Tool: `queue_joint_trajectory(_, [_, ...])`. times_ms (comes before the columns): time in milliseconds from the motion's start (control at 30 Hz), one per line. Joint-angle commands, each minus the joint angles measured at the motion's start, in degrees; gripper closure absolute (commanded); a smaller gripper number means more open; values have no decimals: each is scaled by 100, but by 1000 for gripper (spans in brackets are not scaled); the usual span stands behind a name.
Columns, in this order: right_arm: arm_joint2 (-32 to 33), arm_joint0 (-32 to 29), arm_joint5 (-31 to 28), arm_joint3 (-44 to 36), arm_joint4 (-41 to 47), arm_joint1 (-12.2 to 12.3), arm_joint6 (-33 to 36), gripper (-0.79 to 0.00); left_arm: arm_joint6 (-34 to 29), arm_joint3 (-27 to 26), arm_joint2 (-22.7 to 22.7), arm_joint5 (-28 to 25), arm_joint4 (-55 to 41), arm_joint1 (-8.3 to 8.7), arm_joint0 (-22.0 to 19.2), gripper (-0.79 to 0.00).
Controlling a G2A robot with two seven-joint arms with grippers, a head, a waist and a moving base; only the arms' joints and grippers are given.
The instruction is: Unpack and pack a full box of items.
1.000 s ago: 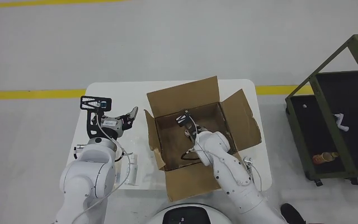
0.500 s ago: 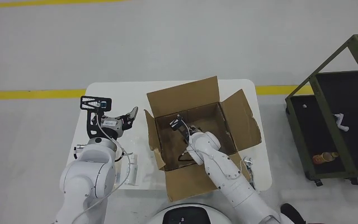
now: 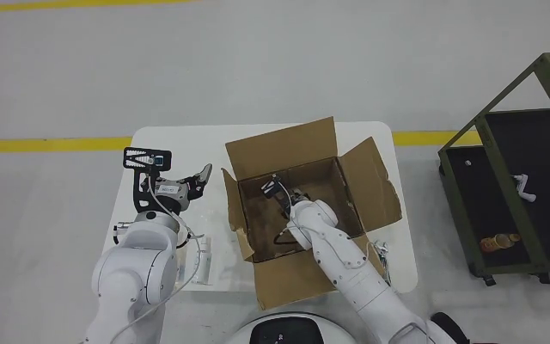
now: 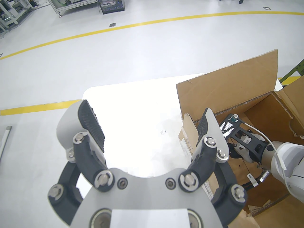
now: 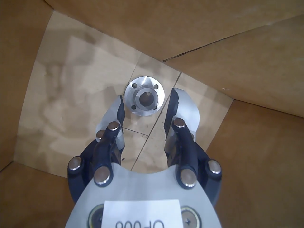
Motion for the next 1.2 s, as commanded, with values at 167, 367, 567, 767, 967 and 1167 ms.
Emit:
queue_joint_trajectory(167, [-15, 114, 49, 245, 0, -44, -109, -397, 0, 0, 0, 0, 0, 0, 0, -785])
queue_joint_trajectory(367, [-43, 173, 82, 449, 4, -83, -227, -388, 0, 0, 0, 0, 0, 0, 0, -785])
queue_joint_trajectory(567, [-49, 226, 108, 603, 14, -116, -295, -391, 0, 0, 0, 0, 0, 0, 0, -785])
queue_joint_trajectory(767, [-59, 269, 136, 732, 23, -149, -351, -388, 0, 0, 0, 0, 0, 0, 0, -785])
queue_joint_trajectory(967, [-87, 310, 151, 795, 22, -186, -389, -388, 0, 0, 0, 0, 0, 0, 0, -785])
queue_joint_trajectory(1167, [-98, 350, 168, 925, 7, -216, -426, -391, 0, 0, 0, 0, 0, 0, 0, -785])
